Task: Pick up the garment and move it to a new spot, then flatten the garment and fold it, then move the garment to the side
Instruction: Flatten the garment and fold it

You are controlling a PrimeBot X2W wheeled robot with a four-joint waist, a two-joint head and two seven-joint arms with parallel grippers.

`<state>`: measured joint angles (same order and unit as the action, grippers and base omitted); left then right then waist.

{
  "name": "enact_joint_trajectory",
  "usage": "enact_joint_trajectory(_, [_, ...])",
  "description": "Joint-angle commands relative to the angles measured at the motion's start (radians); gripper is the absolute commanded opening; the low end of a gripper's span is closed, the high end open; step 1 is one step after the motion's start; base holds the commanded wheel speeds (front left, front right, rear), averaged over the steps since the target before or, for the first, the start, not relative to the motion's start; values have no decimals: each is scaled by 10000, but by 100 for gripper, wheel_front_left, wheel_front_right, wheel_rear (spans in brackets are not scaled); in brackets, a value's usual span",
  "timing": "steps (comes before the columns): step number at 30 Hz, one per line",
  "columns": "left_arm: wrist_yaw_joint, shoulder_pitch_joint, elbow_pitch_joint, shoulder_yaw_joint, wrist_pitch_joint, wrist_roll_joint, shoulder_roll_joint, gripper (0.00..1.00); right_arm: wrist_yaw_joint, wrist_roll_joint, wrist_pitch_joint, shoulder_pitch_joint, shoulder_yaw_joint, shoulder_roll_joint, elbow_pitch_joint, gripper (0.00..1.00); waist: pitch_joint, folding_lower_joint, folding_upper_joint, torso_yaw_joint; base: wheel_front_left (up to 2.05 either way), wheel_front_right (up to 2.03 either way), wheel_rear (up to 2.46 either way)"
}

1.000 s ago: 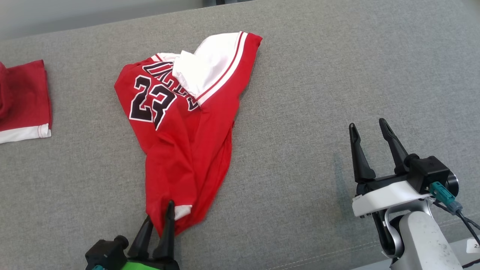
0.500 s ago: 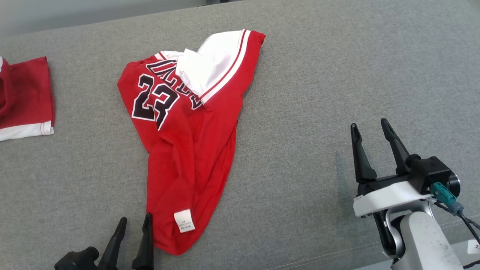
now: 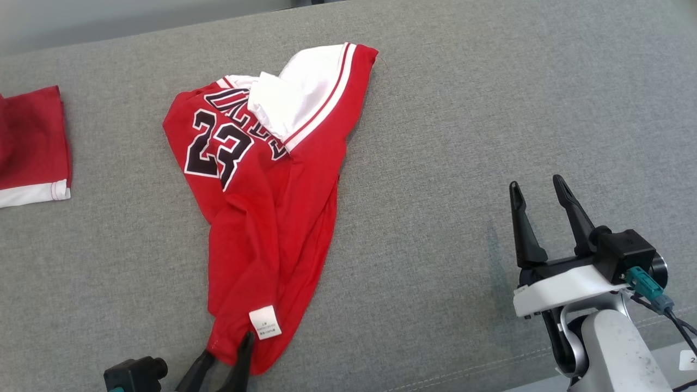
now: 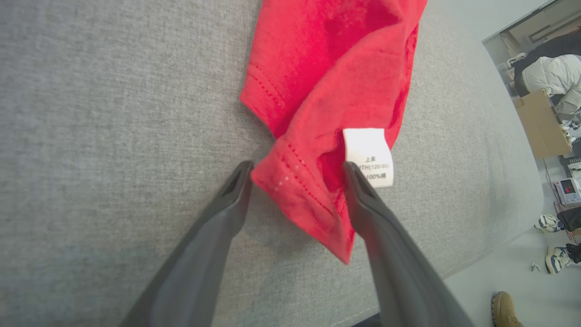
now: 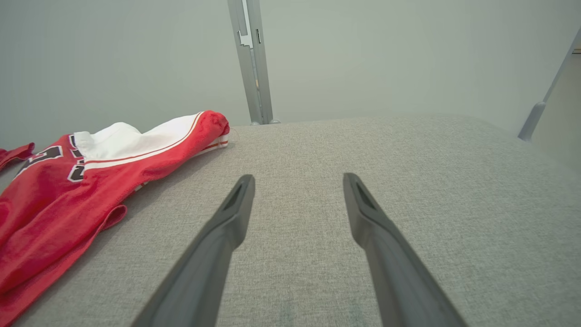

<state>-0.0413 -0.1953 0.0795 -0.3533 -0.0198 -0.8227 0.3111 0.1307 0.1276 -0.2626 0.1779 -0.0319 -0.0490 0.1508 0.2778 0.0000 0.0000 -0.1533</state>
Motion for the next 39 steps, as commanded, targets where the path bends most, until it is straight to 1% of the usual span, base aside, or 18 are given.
enact_joint_trajectory(1, [20, -168, 33, 24, -46, -101, 102, 65, 1, 51, -31, -39, -12, -30, 1, 100, -7, 0, 0, 0, 0, 0, 0])
enact_joint_trajectory(3, [205, -159, 115, -56, -153, -205, 150, 10, 1, 76, -32, -4, -36, -30, 25, 100, -18, 0, 0, -10, 0, 0, 0])
enact_joint_trajectory(4, [324, -160, 158, -82, -182, -311, 156, 0, 1, 89, -32, 5, -49, -30, 26, 100, -22, 0, 0, -17, 0, 0, 0])
enact_joint_trajectory(7, [589, -93, 251, 6, 11, -469, 77, 0, 1, 140, -31, 24, -71, -30, 26, 100, -30, 0, 0, -43, 0, 0, 0])
enact_joint_trajectory(11, [660, 211, 381, 315, 252, -622, 118, 0, 1, 183, -32, 21, -99, -30, 53, 100, -67, 0, 0, -106, 0, 0, 0])
enact_joint_trajectory(15, [551, 646, 761, 833, 300, -865, 257, 0, 1, 236, -31, 11, -105, -30, 71, 100, -106, 0, 0, -159, 0, 0, 0])
enact_joint_trajectory(18, [356, 1248, 1434, 1143, -139, -1061, 493, 0, 1, 226, -31, -28, -88, -30, 86, 100, -158, 0, 0, -150, 0, 0, 0])
enact_joint_trajectory(20, [246, 1776, 1892, 1350, -628, -1295, 769, 0, 1, 229, -31, 4, -127, -28, 102, 100, -200, 0, 0, -160, 0, 0, 0])
enact_joint_trajectory(24, [51, 3233, 2456, 1709, -1973, -2306, 1145, 0, 1, 237, -32, 118, -209, -30, 163, 100, -298, 0, 0, -217, 0, 0, 0])
enact_joint_trajectory(25, [51, 3233, 2456, 1709, -1973, -2306, 1145, 0, 1, 237, -32, 118, -209, -30, 163, 100, -298, 0, 0, -217, 0, 0, 0])
enact_joint_trajectory(27, [-142, 4205, 2548, 1974, -2625, -2849, 1340, 0, 1, 244, -31, 147, -279, -28, 192, 100, -361, 0, 0, -279, 0, 0, 0])
enact_joint_trajectory(28, [-264, 4724, 2528, 2095, -2897, -2977, 1430, 0, 1, 250, -32, 161, -300, -28, 198, 100, -383, 0, 0, -318, 0, 0, 0])
enact_joint_trajectory(30, [-374, 5782, 2412, 2250, -3296, -3144, 1645, 0, 1, 269, -31, 224, -349, -30, 217, 100, -412, 0, 0, -419, 0, 0, 0])
enact_joint_trajectory(33, [-226, 7227, 2235, 2313, -3567, -3050, 1854, 0, 1, 295, -32, 233, -307, -30, 189, 100, -427, 0, 0, -531, 0, 0, 0])
enact_joint_trajectory(36, [-61, 8223, 1945, 2219, -3564, -2795, 1945, 0, 1, 319, -32, 174, -289, -28, 188, 100, -412, 0, 0, -603, 0, 0, 0])
enact_joint_trajectory(39, [197, 8650, 1682, 2097, -3375, -2814, 1695, 0, 1, 382, -32, 152, -303, -30, 166, 100, -370, 0, 0, -676, 0, 0, 0])
